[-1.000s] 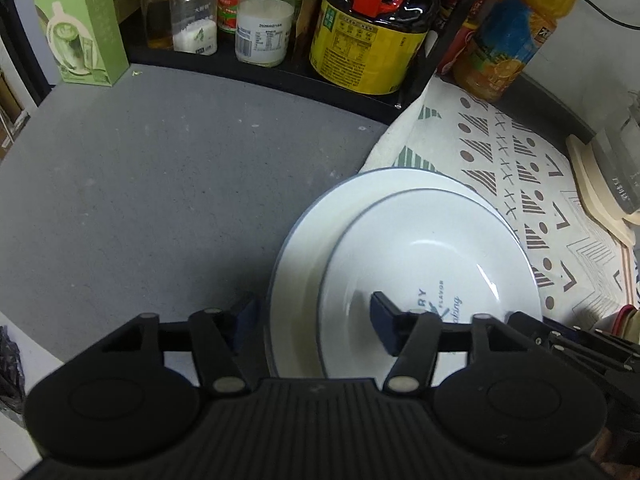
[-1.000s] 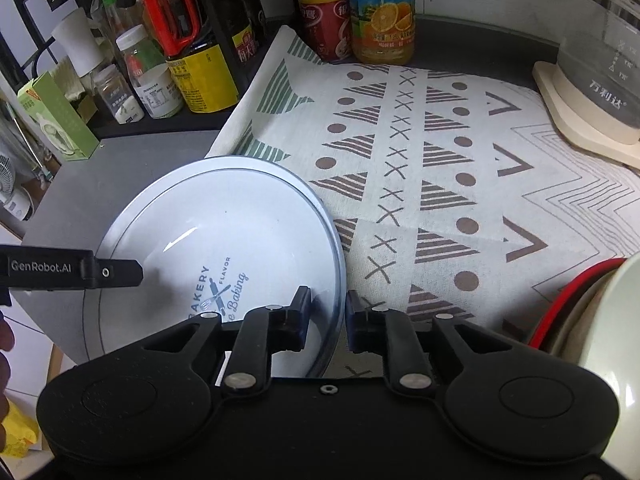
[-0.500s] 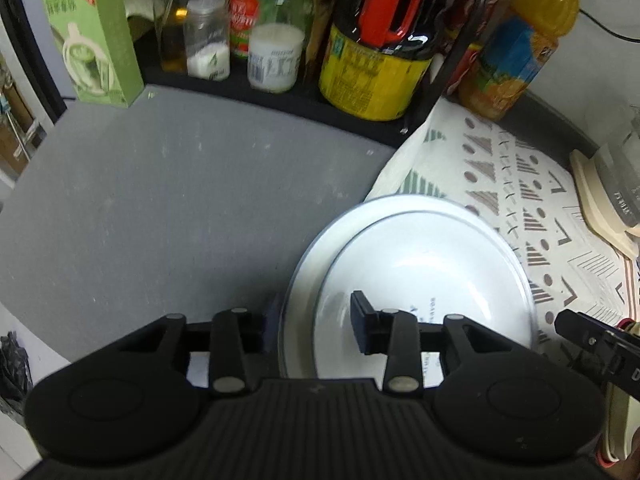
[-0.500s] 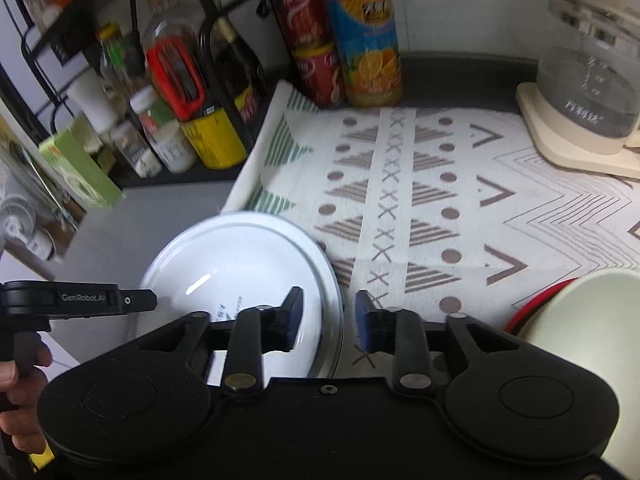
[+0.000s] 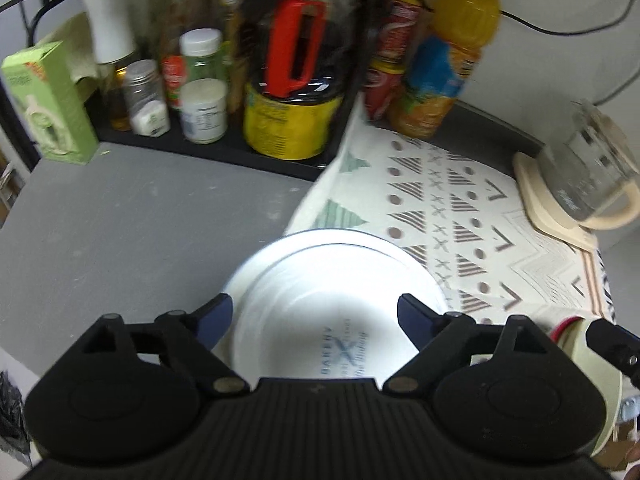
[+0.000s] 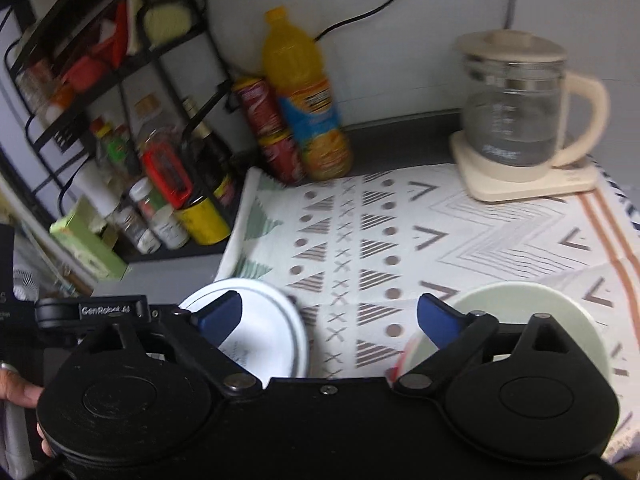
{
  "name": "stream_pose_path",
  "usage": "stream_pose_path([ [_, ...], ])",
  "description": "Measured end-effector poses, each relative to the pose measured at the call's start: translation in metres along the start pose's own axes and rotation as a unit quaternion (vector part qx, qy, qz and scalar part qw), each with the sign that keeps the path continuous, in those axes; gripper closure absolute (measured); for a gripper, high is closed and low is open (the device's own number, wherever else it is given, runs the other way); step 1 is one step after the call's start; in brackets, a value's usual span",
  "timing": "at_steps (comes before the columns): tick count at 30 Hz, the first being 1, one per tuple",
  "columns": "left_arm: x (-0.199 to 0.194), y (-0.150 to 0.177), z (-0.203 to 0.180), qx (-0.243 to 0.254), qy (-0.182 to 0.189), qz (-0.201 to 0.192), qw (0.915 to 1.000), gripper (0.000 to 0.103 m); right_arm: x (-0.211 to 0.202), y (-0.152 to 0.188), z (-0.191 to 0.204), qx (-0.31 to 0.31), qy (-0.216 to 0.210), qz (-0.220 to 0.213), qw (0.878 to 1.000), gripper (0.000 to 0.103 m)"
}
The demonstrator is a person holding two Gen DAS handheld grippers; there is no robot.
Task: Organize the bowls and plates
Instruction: 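Move both grippers to the nested pale green and red bowls and close on rims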
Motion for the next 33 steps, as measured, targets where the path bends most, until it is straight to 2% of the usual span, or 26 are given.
stream_pose_path([
  [4, -0.004, 0.002, -0.02, 0.022, 0.021, -0.005, 0.9995, 0.007, -0.009, 0.005, -0.018, 0.023, 0.017, -0.011, 1.0, 0.0],
  [6, -0.004, 0.003, -0.031, 0.034, 0.031, -0.005, 0.9989, 0.0, -0.013, 0.008, -0.027, 0.035, 0.025, -0.014, 0.999, 0.0],
  [15, -0.002, 0.01, -0.079, 0.089, 0.073, 0.001, 0.9933, 0.0, -0.031, 0.023, -0.059, 0.073, 0.056, -0.03, 0.995, 0.0],
  [20, 0.0, 0.014, -0.105, 0.125, 0.081, 0.005, 0.9888, 0.0, -0.036, 0.031, -0.075, 0.093, 0.071, -0.033, 0.993, 0.0],
  [23, 0.006, 0.017, -0.118, 0.142, 0.098, 0.024, 0.9848, 0.0, -0.036, 0.038, -0.086, 0.112, 0.081, -0.029, 0.99, 0.0],
  [30, 0.021, 0.021, -0.144, 0.169, 0.112, 0.053, 0.9777, 0.001, -0.036, 0.054, -0.113, 0.151, 0.104, -0.02, 0.983, 0.0],
  [33, 0.026, 0.024, -0.157, 0.189, 0.121, 0.056, 0.973, 0.002, -0.034, 0.06, -0.124, 0.166, 0.113, -0.014, 0.98, 0.001],
])
Point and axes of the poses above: each gripper's, at about its wrist camera, not at the fingertips, and x roughly the way its jaws point, z to its left, y to its underside, the point moved 4 cm from there along x, roughly the way its jaws point, and after that the axes turned 11 degrees about z, right-handed, at the moved point
